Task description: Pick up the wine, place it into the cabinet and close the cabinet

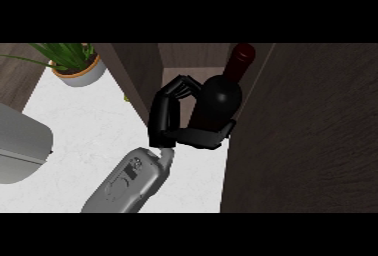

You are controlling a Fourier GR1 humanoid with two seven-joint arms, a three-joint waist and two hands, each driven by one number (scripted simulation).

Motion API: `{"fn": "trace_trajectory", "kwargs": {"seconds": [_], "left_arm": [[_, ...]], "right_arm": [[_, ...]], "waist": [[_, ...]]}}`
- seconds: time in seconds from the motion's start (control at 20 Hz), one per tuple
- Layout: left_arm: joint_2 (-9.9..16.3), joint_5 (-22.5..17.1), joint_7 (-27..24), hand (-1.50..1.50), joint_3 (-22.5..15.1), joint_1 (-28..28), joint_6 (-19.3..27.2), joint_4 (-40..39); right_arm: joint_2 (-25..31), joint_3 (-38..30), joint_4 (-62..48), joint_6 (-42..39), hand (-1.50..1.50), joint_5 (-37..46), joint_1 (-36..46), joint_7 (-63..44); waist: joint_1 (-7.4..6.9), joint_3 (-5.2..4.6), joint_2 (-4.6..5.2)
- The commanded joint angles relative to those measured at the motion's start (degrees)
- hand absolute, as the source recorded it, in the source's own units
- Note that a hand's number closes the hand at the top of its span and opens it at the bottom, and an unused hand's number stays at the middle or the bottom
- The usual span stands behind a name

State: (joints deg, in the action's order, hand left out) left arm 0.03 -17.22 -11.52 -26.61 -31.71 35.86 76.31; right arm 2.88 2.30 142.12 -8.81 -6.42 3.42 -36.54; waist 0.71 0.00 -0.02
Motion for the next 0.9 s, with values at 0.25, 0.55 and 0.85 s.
{"fn": "trace_trajectory", "kwargs": {"seconds": [0.25,0.55,0.85], "left_arm": [[-0.03,0.88,-9.1,1.5,-0.99,3.03,-0.14,-7.05],[-0.02,-3.68,-15.45,1.5,3.47,-3.99,-0.58,-18.09],[-0.01,-3.68,-14.53,1.5,9.84,-2.25,-6.55,-17.67]], "right_arm": [[0.53,0.46,5.29,2.01,-1.5,-2.1,2.74,-5.78],[-0.16,1.05,6.69,2.25,-1.5,-2.34,2.37,-5.41],[-0.25,-0.61,5.25,2.1,-1.5,-2.89,1.61,-3.81]], "waist": [[-0.37,-0.03,-0.01],[0.49,-0.05,0.15],[-0.26,-0.02,0.03]]}}
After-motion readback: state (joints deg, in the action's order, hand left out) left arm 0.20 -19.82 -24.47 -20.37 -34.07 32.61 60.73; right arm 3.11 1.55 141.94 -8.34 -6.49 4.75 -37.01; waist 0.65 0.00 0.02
